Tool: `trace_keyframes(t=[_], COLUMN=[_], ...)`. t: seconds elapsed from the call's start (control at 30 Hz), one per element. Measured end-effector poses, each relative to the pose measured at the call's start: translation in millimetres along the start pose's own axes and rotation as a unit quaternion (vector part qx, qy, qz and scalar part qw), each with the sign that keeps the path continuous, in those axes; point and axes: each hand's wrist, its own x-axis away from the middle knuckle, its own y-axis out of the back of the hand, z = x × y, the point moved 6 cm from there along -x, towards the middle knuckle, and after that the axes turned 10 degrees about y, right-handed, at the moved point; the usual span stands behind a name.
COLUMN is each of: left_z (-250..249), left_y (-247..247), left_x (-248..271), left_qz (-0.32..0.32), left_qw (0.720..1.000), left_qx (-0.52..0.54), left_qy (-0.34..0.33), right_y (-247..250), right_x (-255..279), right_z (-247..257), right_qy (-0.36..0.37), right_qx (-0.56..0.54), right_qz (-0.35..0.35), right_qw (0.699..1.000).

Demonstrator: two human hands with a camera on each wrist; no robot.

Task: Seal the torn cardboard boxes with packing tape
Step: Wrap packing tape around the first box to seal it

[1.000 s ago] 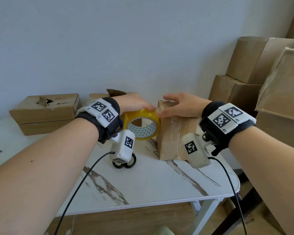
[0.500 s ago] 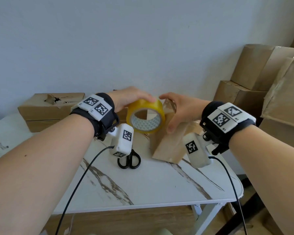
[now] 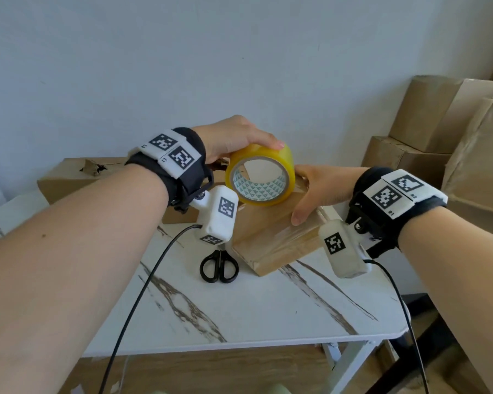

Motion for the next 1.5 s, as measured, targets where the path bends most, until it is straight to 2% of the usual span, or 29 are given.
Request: trace_keyframes(t=[0.07,0.13,0.23,0.43,0.5,0.57,0.7,0.9,1.0,1.07,1.13,1.23,1.4,1.5], left_z=[-5,-3,17,40,46,48,39,39,39,38,37,45,70,74], left_y=[3,11,20,21,14,2,-11,-11,-10,-4,6,15,2,-1], left_x=[0,-3,-3,-11,-12,-12,-9,-13,-15,-18,-20,-20,-33,-39], left_qz=[-0.013,-0.043,-0.08,-0.077,-0.039,0.01,0.064,0.058,0.052,0.021,-0.025,-0.082,-0.067,-0.081], left_qw=[0.999,0.992,0.974,0.978,0.986,0.993,0.991,0.993,0.994,0.997,0.995,0.961,0.947,0.943], left_qx=[-0.035,-0.121,-0.21,-0.172,-0.129,-0.042,0.038,0.024,0.033,0.012,-0.073,-0.256,-0.298,-0.307], left_qy=[-0.002,0.0,0.037,0.085,0.098,0.108,0.108,0.096,0.088,0.076,0.06,0.061,0.099,0.099], right_y=[1,4,5,5,4,2,-2,-7,-10,-12,-13,-13,-21,-21], right_x=[7,12,18,20,24,28,27,23,18,15,17,19,17,14], right_z=[-1,-8,-16,-30,-39,-47,-59,-61,-61,-63,-66,-71,-80,-84], right_qy=[-0.004,-0.013,-0.013,-0.025,-0.038,-0.058,-0.098,-0.109,-0.1,-0.09,-0.085,-0.084,-0.094,-0.097], right_qx=[-0.016,-0.014,-0.024,-0.036,-0.031,-0.017,0.02,0.04,0.05,0.052,0.051,0.033,0.037,0.042], right_qz=[-0.002,-0.011,-0.02,-0.022,-0.016,-0.002,0.03,0.067,0.045,0.025,0.022,0.016,0.027,0.035], right_qw=[1.0,1.0,0.999,0.999,0.999,0.998,0.995,0.991,0.993,0.994,0.995,0.996,0.994,0.994])
